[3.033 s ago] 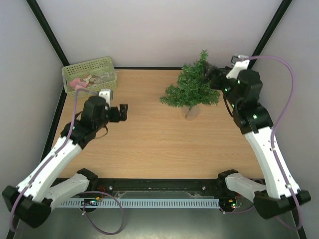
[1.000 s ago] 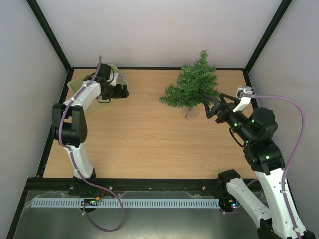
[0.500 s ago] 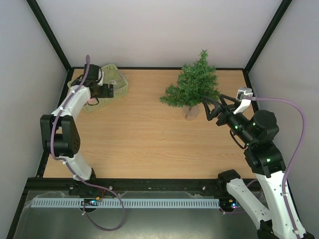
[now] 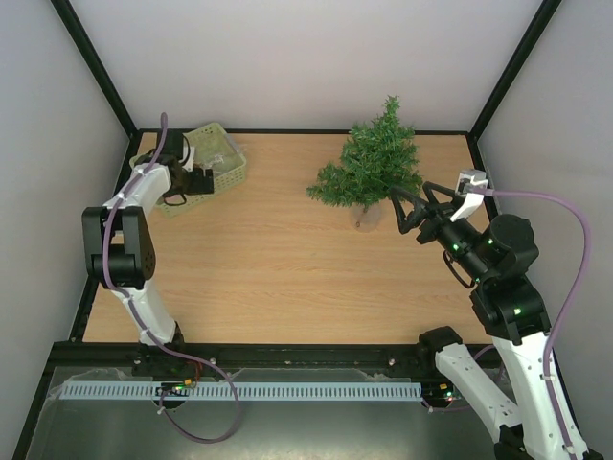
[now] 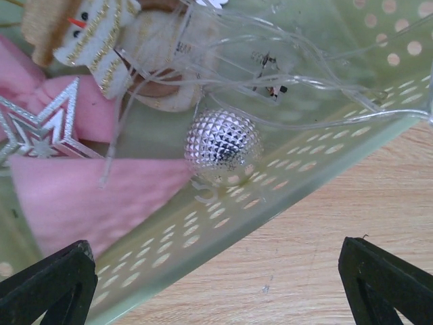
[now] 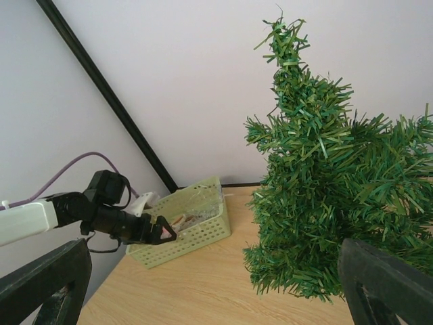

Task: Decorate the small christmas tree
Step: Move the storage box to the center of the board, then pick up the decoration item from the storage box.

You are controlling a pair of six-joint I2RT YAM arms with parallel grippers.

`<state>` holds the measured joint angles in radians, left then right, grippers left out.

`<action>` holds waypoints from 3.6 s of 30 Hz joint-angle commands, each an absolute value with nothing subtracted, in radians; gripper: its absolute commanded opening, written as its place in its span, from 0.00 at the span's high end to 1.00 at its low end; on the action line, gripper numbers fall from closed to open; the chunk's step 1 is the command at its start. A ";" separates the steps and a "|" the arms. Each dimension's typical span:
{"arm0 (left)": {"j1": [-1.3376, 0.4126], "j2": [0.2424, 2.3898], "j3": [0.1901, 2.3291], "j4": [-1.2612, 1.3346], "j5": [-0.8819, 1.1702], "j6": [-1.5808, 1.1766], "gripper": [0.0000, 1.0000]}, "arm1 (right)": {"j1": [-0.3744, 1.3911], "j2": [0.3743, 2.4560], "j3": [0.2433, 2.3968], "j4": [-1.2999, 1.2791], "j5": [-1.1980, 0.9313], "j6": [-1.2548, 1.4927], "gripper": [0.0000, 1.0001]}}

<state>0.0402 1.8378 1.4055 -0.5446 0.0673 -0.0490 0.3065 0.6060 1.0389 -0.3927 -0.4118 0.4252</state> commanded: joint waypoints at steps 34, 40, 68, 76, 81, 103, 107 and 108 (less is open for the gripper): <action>-0.268 1.865 1.333 -0.459 0.179 -0.219 0.50 | 0.311 0.649 1.033 -0.410 -0.393 0.423 0.02; -0.355 1.876 1.343 -0.401 0.220 -0.235 0.58 | 0.311 0.672 1.038 -0.425 -0.380 0.412 0.02; -0.395 1.511 1.233 -0.517 -0.039 -0.269 0.13 | 0.403 0.798 0.952 -0.404 -0.403 0.470 0.09; -0.305 1.497 1.198 -0.561 -0.101 -0.234 0.19 | 0.405 0.789 0.936 -0.384 -0.355 0.448 0.15; -0.266 1.599 1.270 -0.555 -0.076 -0.218 0.30 | 0.405 0.748 0.908 -0.356 -0.366 0.451 0.15; -0.120 1.851 1.423 -0.468 -0.114 -0.376 0.48 | 0.405 0.630 0.906 -0.286 -0.432 0.403 0.09; -0.120 1.866 1.392 -0.426 -0.124 -0.411 0.48 | 0.405 0.626 0.903 -0.300 -0.425 0.398 0.09; -0.119 1.875 1.395 -0.423 -0.124 -0.411 0.48 | 0.405 0.626 0.902 -0.303 -0.425 0.396 0.09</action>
<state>-0.1211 1.8484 1.4071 -0.4644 -0.1097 -0.3630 0.4000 0.6353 0.8883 -0.3172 -0.4202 0.4187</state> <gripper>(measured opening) 0.521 0.909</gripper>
